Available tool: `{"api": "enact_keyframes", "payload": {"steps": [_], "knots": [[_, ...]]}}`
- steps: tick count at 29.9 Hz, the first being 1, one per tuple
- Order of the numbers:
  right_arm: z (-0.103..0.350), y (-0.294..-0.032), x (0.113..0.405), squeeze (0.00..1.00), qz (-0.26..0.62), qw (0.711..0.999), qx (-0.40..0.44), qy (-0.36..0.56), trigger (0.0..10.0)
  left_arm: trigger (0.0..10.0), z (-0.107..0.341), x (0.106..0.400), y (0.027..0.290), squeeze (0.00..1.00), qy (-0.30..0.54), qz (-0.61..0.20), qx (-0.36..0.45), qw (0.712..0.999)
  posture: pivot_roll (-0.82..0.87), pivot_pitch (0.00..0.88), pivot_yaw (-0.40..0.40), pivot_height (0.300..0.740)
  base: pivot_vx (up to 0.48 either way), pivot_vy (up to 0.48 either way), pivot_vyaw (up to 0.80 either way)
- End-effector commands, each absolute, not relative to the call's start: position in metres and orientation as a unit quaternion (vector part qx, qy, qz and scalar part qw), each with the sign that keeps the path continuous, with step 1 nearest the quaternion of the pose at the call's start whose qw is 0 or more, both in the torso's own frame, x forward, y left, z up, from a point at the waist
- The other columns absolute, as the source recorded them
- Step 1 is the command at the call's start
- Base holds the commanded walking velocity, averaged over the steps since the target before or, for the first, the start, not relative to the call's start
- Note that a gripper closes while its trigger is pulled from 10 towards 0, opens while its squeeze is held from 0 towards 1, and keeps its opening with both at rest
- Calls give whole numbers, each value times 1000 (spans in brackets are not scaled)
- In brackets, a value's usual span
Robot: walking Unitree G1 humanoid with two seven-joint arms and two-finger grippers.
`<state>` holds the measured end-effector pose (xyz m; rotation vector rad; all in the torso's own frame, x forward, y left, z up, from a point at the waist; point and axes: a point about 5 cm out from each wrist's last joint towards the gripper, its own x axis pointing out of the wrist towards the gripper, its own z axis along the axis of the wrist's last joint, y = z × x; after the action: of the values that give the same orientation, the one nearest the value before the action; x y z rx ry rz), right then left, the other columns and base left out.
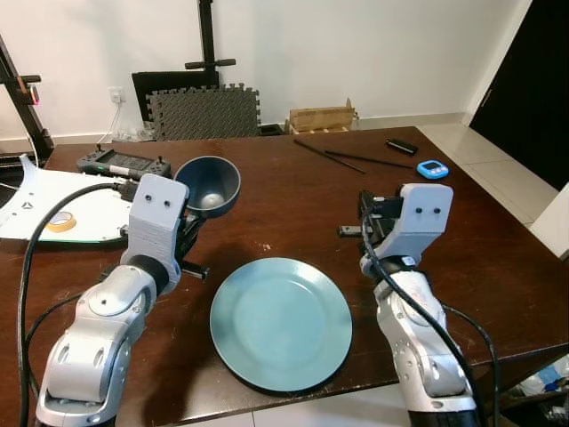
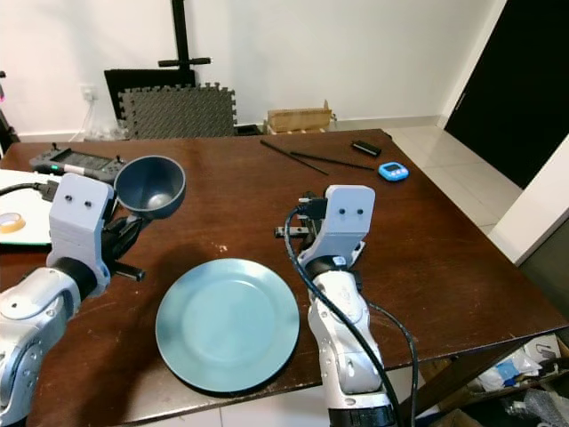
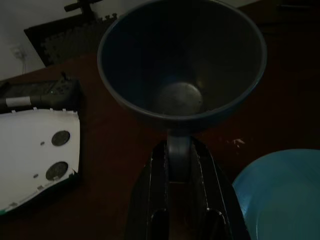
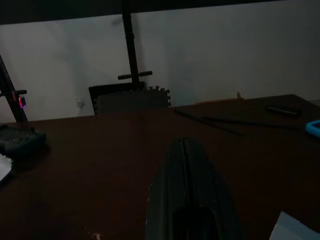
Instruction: Setting the table
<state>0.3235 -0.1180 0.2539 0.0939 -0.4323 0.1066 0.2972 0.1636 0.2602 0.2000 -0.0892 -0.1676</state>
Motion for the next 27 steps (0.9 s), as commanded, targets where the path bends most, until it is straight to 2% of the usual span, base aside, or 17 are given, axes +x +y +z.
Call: {"api": "enact_keyframes", "payload": {"steps": [1,27], "knots": [[250,-120,323,0,51,975,51,-211,10000,10000,259,294,163,0,-46,-80,103,990,59,112,6,740,-368,0,0],[250,-120,324,0,50,975,49,-211,10000,10000,262,296,162,0,-53,-79,100,990,54,113,13,740,-341,0,0]]}}
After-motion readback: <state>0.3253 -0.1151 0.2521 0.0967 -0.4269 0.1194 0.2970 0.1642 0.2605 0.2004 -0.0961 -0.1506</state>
